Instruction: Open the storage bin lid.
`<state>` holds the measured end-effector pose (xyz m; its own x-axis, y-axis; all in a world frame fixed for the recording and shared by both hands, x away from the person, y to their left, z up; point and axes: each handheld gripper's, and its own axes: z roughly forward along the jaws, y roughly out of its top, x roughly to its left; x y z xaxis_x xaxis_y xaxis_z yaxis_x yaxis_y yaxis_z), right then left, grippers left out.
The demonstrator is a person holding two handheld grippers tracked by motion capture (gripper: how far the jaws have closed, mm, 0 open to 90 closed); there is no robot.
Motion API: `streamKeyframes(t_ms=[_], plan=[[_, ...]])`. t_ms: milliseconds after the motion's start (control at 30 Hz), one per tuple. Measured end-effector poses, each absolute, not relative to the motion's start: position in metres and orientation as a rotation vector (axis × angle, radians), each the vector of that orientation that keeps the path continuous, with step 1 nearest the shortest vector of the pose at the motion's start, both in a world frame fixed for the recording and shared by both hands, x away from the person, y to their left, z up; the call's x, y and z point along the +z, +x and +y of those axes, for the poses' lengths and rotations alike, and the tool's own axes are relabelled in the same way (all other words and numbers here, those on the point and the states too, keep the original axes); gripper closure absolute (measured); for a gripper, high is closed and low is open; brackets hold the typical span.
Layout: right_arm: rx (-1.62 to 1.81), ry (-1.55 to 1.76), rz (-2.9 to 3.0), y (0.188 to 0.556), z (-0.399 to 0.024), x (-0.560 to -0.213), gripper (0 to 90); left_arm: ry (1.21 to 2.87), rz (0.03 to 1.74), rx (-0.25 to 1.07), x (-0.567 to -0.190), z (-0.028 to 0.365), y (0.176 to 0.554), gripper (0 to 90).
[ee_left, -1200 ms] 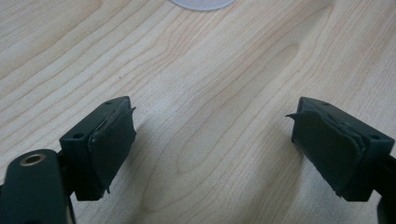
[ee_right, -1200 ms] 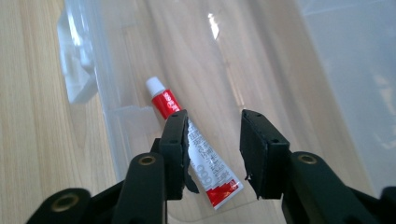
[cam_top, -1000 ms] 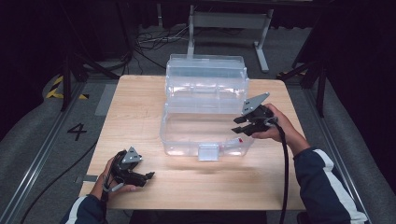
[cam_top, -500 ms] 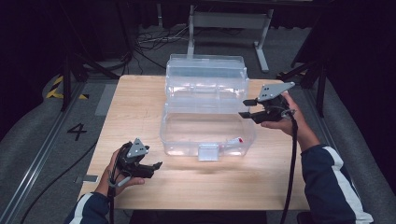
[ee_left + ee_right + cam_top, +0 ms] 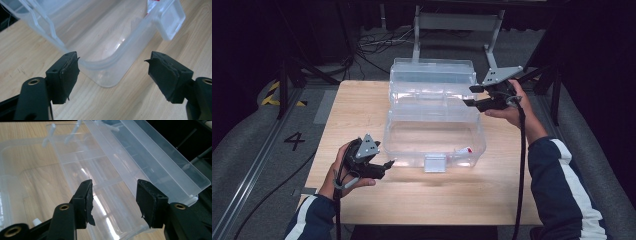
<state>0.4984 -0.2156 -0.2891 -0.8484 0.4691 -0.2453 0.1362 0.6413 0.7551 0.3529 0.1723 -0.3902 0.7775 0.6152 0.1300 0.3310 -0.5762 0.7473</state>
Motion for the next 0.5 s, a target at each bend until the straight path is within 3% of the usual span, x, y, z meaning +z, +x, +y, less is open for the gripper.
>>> streamKeyframes(t_ms=[500], plan=[[0.884, 0.528, 2.524, 0.543, -0.183, -0.299, 49.0, 2.349, 0.564, 0.409, -0.387, 0.141, 0.374, 29.7]])
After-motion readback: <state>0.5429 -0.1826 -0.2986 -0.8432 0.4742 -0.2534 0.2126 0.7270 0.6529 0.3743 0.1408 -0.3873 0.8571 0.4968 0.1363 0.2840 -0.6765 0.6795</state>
